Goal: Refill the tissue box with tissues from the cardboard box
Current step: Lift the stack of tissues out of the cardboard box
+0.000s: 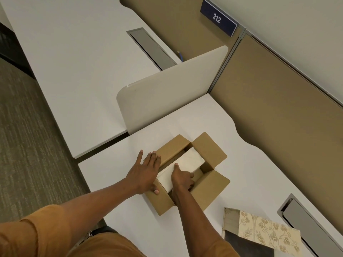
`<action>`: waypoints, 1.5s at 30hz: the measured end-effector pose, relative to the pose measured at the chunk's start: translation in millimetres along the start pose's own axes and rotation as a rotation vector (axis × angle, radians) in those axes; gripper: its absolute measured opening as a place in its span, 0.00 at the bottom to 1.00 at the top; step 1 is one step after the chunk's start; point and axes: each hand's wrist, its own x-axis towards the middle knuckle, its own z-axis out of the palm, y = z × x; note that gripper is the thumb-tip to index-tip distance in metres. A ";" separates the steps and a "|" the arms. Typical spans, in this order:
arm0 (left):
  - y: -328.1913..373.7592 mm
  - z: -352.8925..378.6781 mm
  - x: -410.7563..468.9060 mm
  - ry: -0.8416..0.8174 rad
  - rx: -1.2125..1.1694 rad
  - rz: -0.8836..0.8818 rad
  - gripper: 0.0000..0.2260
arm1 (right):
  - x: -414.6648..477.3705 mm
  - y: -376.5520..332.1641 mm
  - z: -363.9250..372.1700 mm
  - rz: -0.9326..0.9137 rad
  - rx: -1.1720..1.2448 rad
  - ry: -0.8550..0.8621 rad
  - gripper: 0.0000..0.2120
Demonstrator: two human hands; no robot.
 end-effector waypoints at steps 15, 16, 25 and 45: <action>0.1 2.0 2.1 -0.017 -0.008 -0.002 0.61 | 1.5 -2.2 0.0 0.042 0.068 -0.001 0.41; -0.1 3.2 2.8 -0.015 -0.008 -0.002 0.61 | 1.1 -2.7 -0.4 0.052 0.079 -0.005 0.41; -1.9 8.1 4.5 -0.007 -0.005 -0.005 0.61 | -5.1 -3.5 -3.3 0.096 0.199 -0.011 0.40; 3.2 -12.8 -0.8 -0.042 0.038 -0.018 0.60 | -2.5 13.5 -12.6 0.121 0.626 -0.104 0.26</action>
